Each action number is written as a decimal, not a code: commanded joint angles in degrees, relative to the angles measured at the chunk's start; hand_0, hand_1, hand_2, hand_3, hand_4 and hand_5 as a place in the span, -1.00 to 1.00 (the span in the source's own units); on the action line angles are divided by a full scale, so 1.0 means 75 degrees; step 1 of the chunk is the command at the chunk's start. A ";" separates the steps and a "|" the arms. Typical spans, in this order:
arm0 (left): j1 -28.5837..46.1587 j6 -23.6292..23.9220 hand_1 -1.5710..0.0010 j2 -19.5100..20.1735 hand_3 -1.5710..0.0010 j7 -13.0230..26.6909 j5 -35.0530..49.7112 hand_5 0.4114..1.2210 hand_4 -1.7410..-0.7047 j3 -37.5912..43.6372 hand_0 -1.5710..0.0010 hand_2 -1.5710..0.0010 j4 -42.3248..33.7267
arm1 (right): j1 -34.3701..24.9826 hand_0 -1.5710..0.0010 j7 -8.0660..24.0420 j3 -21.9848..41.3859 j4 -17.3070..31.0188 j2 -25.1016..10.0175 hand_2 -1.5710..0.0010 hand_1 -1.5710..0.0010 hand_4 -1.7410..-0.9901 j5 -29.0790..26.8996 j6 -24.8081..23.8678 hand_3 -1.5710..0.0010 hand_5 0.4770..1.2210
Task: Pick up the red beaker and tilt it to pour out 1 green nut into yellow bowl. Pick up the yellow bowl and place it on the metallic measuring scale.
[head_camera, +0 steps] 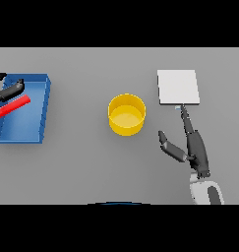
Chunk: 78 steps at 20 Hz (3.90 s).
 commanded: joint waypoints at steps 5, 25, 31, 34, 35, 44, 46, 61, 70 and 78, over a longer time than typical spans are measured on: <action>-0.0054 0.0293 0.92 -0.0166 0.92 -0.0388 0.0020 -0.35 0.85 0.0161 0.90 0.92 0.0135 | -0.0133 1.00 0.0356 0.0073 -0.0120 -0.0077 1.00 1.00 0.45 0.0253 -0.0064 1.00 -0.51; -0.0116 0.0420 1.00 -0.0419 1.00 -0.0683 -0.0010 -0.23 0.82 0.0096 1.00 1.00 0.0250 | -0.3911 1.00 0.0396 0.2325 0.1388 -0.2379 1.00 1.00 0.25 0.3118 0.2641 1.00 -0.52; -0.0136 0.0438 1.00 -0.0442 1.00 -0.0685 -0.0020 -0.25 0.82 0.0083 1.00 1.00 0.0254 | -0.4905 1.00 -0.0029 0.2877 0.2355 -0.2363 1.00 1.00 0.28 0.3418 0.3248 1.00 -0.44; -0.0127 0.0371 1.00 -0.0321 1.00 -0.0652 0.0023 -0.23 0.83 0.0136 1.00 1.00 0.0232 | -0.5156 1.00 -0.0314 0.3076 0.2795 -0.2289 1.00 1.00 0.32 0.3470 0.3416 1.00 -0.44; -0.0153 0.0351 1.00 -0.0353 1.00 -0.0667 0.0016 -0.23 0.83 0.0123 1.00 1.00 0.0276 | -0.5306 1.00 -0.0229 0.3108 0.3022 -0.2162 1.00 1.00 0.32 0.3479 0.3455 1.00 -0.44; -0.0134 0.0302 1.00 -0.0279 1.00 -0.0743 0.0053 -0.19 0.82 0.0167 1.00 1.00 0.0257 | -0.5896 1.00 -0.0213 0.3596 0.3944 -0.1928 1.00 1.00 0.17 0.3801 0.3898 1.00 -0.47; -0.0185 0.0267 1.00 -0.0291 1.00 -0.0719 0.0020 -0.20 0.82 0.0146 1.00 1.00 0.0321 | -0.5973 1.00 -0.0226 0.3749 0.4017 -0.1882 1.00 1.00 0.16 0.3881 0.4031 1.00 -0.43; -0.0162 0.0307 1.00 -0.0237 1.00 -0.0689 0.0073 -0.22 0.82 0.0176 1.00 1.00 0.0153 | -0.6181 -0.72 -0.0074 0.4037 0.4067 -0.1962 -0.63 -0.70 -0.80 0.3806 0.4807 -0.39 0.86; -0.0108 0.0295 1.00 -0.0078 1.00 -0.0680 0.0120 -0.23 0.81 0.0221 1.00 1.00 -0.0055 | -0.6205 -0.96 0.0086 0.3767 0.3242 -0.2440 -0.87 -0.96 -0.97 0.3326 0.5088 -0.61 0.98; -0.0119 0.0306 1.00 -0.0124 1.00 -0.0640 0.0105 -0.23 0.81 0.0185 1.00 1.00 -0.0063 | -0.6478 -0.99 0.1165 0.3224 0.2066 -0.2994 -0.98 -0.99 -0.95 0.2813 0.5790 -0.61 1.00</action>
